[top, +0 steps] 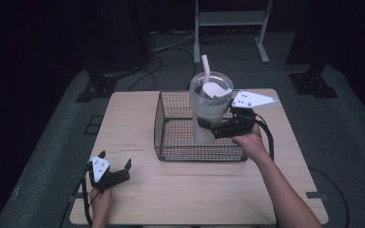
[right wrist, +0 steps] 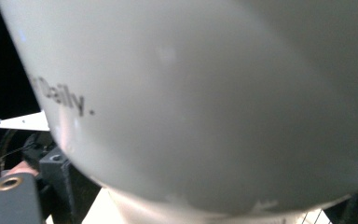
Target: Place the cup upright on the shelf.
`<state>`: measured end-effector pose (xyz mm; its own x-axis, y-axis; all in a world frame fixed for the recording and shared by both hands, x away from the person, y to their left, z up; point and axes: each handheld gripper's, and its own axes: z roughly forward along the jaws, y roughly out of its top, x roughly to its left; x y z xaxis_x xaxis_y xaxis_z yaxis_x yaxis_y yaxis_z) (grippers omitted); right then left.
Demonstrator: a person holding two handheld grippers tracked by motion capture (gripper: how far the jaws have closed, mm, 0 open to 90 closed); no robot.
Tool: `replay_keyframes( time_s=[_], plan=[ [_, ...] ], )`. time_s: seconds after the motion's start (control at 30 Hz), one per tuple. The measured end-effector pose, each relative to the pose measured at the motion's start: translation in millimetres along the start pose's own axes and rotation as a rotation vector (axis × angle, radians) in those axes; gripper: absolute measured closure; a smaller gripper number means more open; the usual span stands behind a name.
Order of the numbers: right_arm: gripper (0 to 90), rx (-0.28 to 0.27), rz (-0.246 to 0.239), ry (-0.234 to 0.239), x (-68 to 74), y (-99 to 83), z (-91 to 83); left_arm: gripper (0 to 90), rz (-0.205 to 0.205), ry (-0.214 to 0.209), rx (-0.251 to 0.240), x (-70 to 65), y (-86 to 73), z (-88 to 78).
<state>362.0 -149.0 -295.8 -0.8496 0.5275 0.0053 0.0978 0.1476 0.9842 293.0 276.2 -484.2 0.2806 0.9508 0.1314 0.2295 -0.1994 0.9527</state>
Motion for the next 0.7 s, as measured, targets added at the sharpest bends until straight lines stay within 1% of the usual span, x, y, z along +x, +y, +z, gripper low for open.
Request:
replay_keyframes(
  time_s=[0.17,0.2,0.3,0.33,0.37,0.4,0.43,0.5,0.57,0.6,0.63,0.7],
  plan=[
    [8.8,0.006,-0.004,-0.003,-10.5,6.0,19.9,0.0,-0.004,-0.001,-0.004,0.4,-0.2,-0.2],
    [8.9,0.013,-0.002,0.001,-16.7,7.2,30.2,0.0,-0.005,-0.002,-0.004,0.7,-0.2,-0.3],
    [8.9,0.028,0.009,0.002,-25.2,4.7,43.1,0.0,-0.017,-0.004,-0.005,2.4,-0.3,-0.5],
    [8.9,0.028,0.009,0.002,-25.2,4.7,43.1,0.0,-0.017,-0.004,-0.005,2.4,-0.3,-0.5],
    [8.8,0.039,0.005,0.006,-31.8,1.4,50.7,0.0,-0.022,-0.005,-0.009,2.8,-0.3,-0.6],
    [8.8,0.039,0.005,0.006,-31.8,1.4,50.7,0.0,-0.023,-0.005,-0.009,2.9,-0.4,-0.7],
    [8.8,0.047,0.006,0.006,-37.2,-2.8,56.8,0.0,-0.023,-0.007,-0.010,3.0,-0.4,-0.8],
    [8.8,0.052,0.010,0.007,-39.0,-4.4,58.7,0.0,-0.021,-0.007,-0.010,2.9,-0.4,-0.9],
    [8.8,0.053,0.026,0.017,-47.7,-11.6,67.6,0.0,-0.022,-0.009,-0.011,3.0,-0.4,-0.8],
    [8.8,0.053,0.026,0.017,-47.7,-11.6,67.6,0.0,-0.022,-0.009,-0.011,3.0,-0.4,-0.8],
    [8.8,0.060,0.040,0.033,-53.3,-16.1,73.1,0.0,-0.026,-0.010,-0.012,3.0,-0.5,-1.0],
    [8.8,0.067,0.055,0.038,-57.1,-20.0,78.1,0.0,-0.026,-0.009,-0.012,3.0,-0.6,-1.0]
  ],
)
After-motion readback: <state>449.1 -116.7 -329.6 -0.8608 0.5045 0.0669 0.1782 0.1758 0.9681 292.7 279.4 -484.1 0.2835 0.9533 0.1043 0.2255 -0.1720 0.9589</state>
